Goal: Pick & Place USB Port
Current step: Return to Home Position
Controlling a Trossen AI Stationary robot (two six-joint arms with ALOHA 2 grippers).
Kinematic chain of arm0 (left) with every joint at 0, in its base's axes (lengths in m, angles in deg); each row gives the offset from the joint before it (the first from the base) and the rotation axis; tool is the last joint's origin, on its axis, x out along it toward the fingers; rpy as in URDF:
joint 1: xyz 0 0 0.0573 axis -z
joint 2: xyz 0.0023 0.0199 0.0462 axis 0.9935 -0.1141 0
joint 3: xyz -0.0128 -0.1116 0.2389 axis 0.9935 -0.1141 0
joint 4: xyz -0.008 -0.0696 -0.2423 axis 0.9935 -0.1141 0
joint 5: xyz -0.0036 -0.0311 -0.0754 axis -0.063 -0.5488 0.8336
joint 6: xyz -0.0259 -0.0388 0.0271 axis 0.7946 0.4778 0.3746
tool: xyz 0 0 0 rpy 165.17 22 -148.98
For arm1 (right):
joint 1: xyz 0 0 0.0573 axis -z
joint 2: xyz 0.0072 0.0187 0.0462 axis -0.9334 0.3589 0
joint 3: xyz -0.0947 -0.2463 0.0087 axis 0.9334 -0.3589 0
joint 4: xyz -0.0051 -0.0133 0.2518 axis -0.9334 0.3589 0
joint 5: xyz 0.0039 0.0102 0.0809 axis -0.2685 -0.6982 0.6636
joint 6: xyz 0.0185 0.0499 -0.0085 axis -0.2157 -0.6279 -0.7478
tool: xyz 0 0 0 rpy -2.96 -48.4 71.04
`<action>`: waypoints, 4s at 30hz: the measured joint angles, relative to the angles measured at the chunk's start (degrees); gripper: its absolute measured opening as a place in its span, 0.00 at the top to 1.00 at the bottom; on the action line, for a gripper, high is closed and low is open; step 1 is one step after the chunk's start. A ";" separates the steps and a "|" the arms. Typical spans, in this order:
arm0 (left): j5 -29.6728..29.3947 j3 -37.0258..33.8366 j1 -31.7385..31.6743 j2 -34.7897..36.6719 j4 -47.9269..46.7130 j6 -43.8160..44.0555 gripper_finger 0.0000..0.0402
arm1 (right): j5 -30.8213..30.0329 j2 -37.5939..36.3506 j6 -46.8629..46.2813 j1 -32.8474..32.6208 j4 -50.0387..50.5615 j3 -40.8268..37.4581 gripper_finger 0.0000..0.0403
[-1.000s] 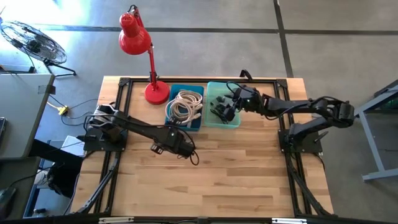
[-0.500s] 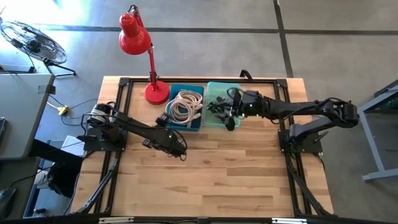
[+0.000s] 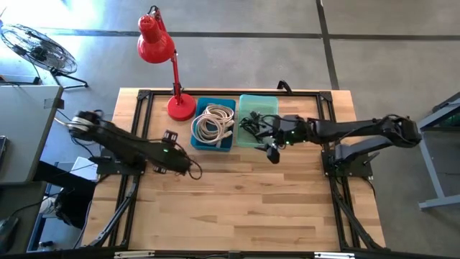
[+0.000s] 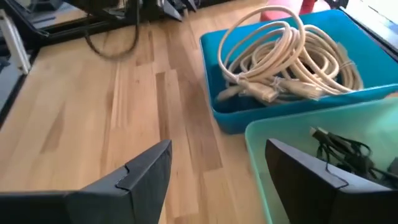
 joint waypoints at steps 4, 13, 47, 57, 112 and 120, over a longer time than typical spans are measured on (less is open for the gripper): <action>-0.39 -3.25 0.02 12.27 6.82 -1.35 0.53 | 0.11 -5.08 0.13 -0.81 3.79 0.00 0.38; 5.32 -9.29 0.00 41.08 28.23 -17.33 0.53 | -4.81 -19.37 2.34 -3.38 12.88 0.01 0.39; 5.07 -18.81 0.00 69.21 49.22 -36.68 1.00 | 1.22 -61.36 8.23 -4.52 19.07 -16.49 1.00; 17.80 -34.85 0.02 75.10 68.09 -32.69 1.00 | 4.82 -61.78 6.08 -4.48 -1.64 -31.93 1.00; 17.45 -42.33 -0.02 75.13 67.79 -36.71 1.00 | 1.07 -61.66 16.96 -4.38 -10.08 -42.16 1.00; 18.20 -42.33 -0.04 75.13 68.08 -37.92 1.00 | -1.10 -61.66 18.21 -4.32 -10.13 -42.18 1.00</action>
